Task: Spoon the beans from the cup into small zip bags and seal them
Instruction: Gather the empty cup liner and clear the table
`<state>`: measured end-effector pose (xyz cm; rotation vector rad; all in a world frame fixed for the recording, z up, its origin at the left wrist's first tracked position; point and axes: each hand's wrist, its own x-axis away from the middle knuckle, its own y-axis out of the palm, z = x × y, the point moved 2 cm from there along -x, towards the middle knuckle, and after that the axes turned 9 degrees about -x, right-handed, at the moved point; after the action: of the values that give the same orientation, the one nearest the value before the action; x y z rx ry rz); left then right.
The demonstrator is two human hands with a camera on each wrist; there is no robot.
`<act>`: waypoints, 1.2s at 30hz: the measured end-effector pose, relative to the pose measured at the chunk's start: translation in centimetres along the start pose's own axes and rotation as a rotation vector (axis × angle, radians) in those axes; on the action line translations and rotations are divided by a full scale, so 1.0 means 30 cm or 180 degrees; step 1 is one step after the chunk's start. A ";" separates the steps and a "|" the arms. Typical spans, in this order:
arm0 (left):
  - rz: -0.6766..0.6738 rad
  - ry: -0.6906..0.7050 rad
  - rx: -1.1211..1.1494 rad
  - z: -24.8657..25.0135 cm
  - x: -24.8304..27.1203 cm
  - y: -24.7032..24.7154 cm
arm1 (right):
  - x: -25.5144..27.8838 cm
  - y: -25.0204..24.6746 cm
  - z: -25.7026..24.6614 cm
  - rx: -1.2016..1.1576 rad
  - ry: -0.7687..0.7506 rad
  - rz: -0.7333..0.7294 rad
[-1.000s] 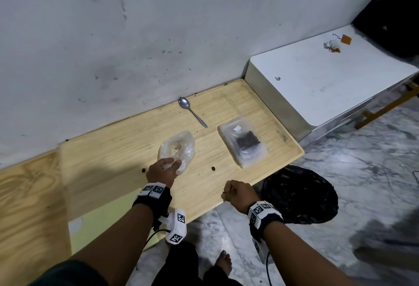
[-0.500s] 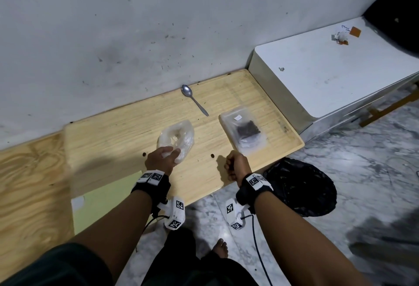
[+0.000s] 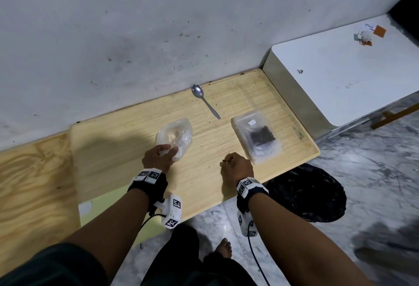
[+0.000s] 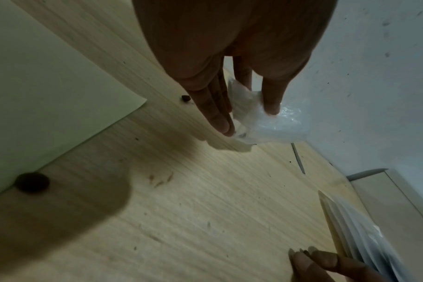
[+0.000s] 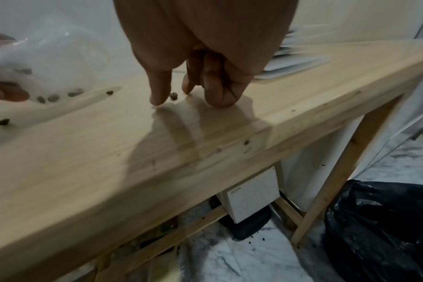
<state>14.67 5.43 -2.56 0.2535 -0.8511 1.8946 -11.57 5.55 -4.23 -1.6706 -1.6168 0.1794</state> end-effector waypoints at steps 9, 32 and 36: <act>0.0044 -0.0018 0.0112 0.014 -0.008 -0.035 | -0.016 0.003 -0.063 -0.0548 0.0326 -0.0202; 0.0312 -0.0091 0.0308 0.029 -0.258 -0.324 | -0.121 0.244 -0.398 -0.0227 -0.0085 -0.0305; 0.0314 -0.0123 0.0326 0.027 -0.268 -0.322 | -0.136 0.267 -0.409 -0.0066 -0.0137 -0.0354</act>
<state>26.65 1.58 -1.80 0.3167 -0.8063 2.0341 1.29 -2.38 -2.42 -1.5972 -1.7442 0.1438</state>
